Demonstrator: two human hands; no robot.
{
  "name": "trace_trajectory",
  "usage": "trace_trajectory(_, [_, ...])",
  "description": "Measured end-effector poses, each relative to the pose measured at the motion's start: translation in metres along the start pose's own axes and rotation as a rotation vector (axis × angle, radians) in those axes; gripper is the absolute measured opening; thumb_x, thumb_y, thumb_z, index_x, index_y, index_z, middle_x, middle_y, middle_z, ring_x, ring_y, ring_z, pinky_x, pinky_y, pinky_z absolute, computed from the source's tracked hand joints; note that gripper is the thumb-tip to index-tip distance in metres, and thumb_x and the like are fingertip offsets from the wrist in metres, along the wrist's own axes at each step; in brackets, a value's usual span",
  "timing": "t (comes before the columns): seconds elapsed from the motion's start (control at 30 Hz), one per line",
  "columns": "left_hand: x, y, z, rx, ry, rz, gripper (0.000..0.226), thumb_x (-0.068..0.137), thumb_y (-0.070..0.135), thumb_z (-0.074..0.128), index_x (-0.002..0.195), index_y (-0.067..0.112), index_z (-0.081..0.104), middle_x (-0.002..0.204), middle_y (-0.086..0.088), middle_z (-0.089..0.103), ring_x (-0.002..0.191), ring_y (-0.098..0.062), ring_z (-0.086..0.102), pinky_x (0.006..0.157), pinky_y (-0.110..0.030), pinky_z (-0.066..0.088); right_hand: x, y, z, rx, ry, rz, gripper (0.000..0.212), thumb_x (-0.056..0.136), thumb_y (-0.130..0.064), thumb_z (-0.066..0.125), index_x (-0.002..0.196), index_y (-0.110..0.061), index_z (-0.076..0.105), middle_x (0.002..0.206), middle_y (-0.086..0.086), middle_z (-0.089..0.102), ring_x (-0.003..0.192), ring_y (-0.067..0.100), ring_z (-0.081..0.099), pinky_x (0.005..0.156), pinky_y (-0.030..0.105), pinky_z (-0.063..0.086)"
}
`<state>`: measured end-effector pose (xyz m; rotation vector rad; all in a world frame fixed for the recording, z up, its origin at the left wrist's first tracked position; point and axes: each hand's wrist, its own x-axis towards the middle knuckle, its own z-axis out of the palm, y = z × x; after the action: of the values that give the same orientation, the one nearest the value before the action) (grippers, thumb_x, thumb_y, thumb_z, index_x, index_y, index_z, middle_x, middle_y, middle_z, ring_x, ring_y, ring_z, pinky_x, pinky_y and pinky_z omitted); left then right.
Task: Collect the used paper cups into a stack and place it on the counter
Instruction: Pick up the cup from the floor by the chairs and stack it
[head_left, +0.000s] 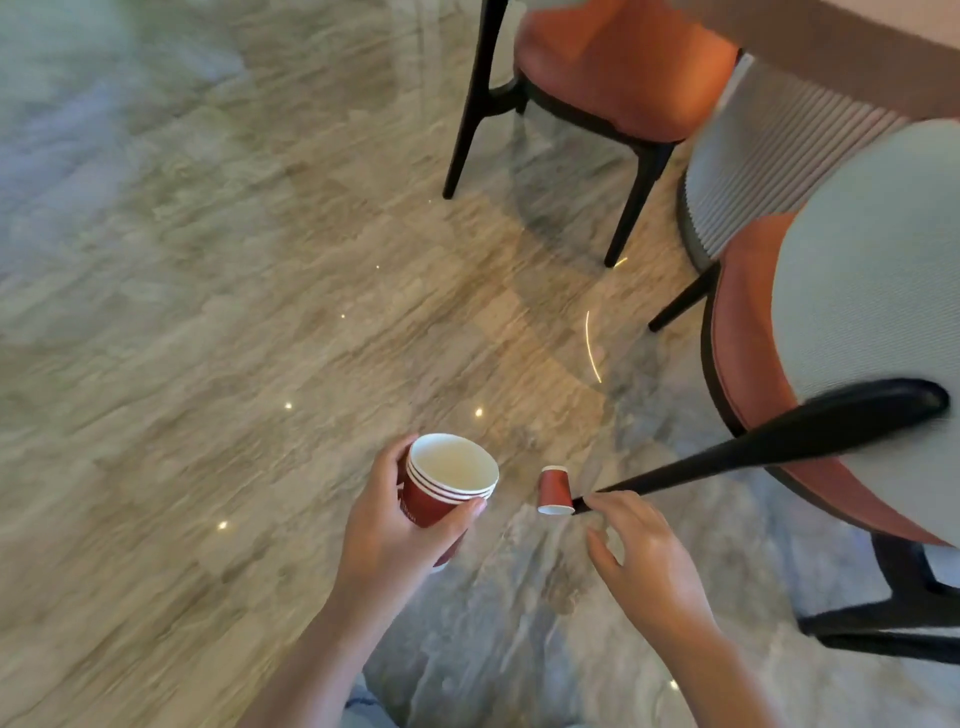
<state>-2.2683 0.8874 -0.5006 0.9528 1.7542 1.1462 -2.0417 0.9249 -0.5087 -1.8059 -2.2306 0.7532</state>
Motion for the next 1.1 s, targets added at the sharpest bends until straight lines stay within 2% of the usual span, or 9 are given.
trace_trajectory(0.07, [0.014, -0.035, 0.014, 0.012, -0.005, 0.002, 0.067, 0.058, 0.024, 0.088, 0.109, 0.042, 0.049, 0.093, 0.036, 0.06, 0.089, 0.013, 0.056, 0.054, -0.002, 0.043, 0.014, 0.027, 0.031, -0.014, -0.032, 0.003, 0.03, 0.087, -0.019, 0.058, 0.117, -0.021, 0.058, 0.116, -0.007, 0.059, 0.11, 0.011, 0.053, 0.087, 0.028, 0.045])
trace_trajectory(0.2, [0.036, -0.1, 0.036, 0.029, -0.017, 0.018, 0.065, 0.058, 0.029, 0.089, 0.108, 0.042, 0.048, 0.097, 0.034, 0.06, 0.092, 0.012, 0.056, 0.07, -0.002, 0.043, 0.043, 0.082, 0.087, -0.066, -0.067, 0.008, 0.03, 0.089, -0.022, 0.055, 0.119, -0.023, 0.055, 0.12, -0.009, 0.055, 0.115, 0.009, 0.048, 0.089, 0.03, 0.047])
trace_trajectory(0.33, [0.06, -0.154, 0.06, 0.037, -0.03, 0.039, 0.063, 0.054, 0.039, 0.079, 0.109, 0.046, 0.047, 0.101, 0.039, 0.056, 0.093, 0.012, 0.055, 0.068, 0.0, 0.041, 0.071, 0.129, 0.136, -0.08, -0.072, 0.008, 0.025, 0.087, -0.021, 0.057, 0.112, -0.022, 0.057, 0.116, -0.008, 0.055, 0.107, 0.01, 0.051, 0.08, 0.026, 0.045])
trace_trajectory(0.53, [0.095, -0.223, 0.101, 0.09, -0.081, 0.126, 0.062, 0.053, 0.041, 0.08, 0.105, 0.048, 0.046, 0.103, 0.044, 0.052, 0.094, 0.015, 0.054, 0.073, -0.001, 0.04, 0.11, 0.18, 0.192, -0.203, -0.071, -0.078, 0.024, 0.088, -0.022, 0.055, 0.111, -0.016, 0.061, 0.111, -0.002, 0.06, 0.102, 0.016, 0.054, 0.078, 0.025, 0.042])
trace_trajectory(0.77, [0.121, -0.263, 0.135, 0.143, -0.192, 0.23, 0.068, 0.052, 0.048, 0.079, 0.109, 0.05, 0.042, 0.106, 0.044, 0.05, 0.098, 0.017, 0.05, 0.077, 0.001, 0.036, 0.139, 0.223, 0.227, -0.261, -0.116, -0.135, 0.026, 0.091, -0.021, 0.051, 0.115, -0.015, 0.059, 0.114, 0.001, 0.057, 0.107, 0.017, 0.05, 0.084, 0.024, 0.04])
trace_trajectory(0.9, [0.127, -0.281, 0.147, 0.179, -0.233, 0.283, 0.075, 0.055, 0.047, 0.085, 0.115, 0.046, 0.041, 0.106, 0.035, 0.054, 0.098, 0.017, 0.049, 0.077, 0.001, 0.035, 0.133, 0.246, 0.248, -0.198, -0.1, -0.114, 0.028, 0.089, -0.019, 0.055, 0.117, -0.012, 0.059, 0.113, 0.002, 0.058, 0.105, 0.015, 0.052, 0.086, 0.02, 0.037])
trace_trajectory(1.03, [0.118, -0.304, 0.154, 0.159, -0.216, 0.25, 0.076, 0.052, 0.053, 0.077, 0.118, 0.042, 0.043, 0.107, 0.033, 0.053, 0.097, 0.021, 0.048, 0.076, 0.003, 0.034, 0.13, 0.267, 0.261, -0.162, -0.094, -0.078, 0.026, 0.089, -0.018, 0.055, 0.114, -0.012, 0.06, 0.11, 0.002, 0.057, 0.104, 0.015, 0.053, 0.086, 0.023, 0.04])
trace_trajectory(1.1, [0.11, -0.316, 0.156, 0.143, -0.21, 0.217, 0.076, 0.049, 0.056, 0.08, 0.115, 0.045, 0.043, 0.105, 0.035, 0.055, 0.097, 0.019, 0.049, 0.074, 0.004, 0.034, 0.132, 0.272, 0.267, -0.166, -0.078, -0.081, 0.026, 0.089, -0.017, 0.055, 0.114, -0.011, 0.06, 0.11, 0.003, 0.058, 0.104, 0.016, 0.053, 0.085, 0.022, 0.038])
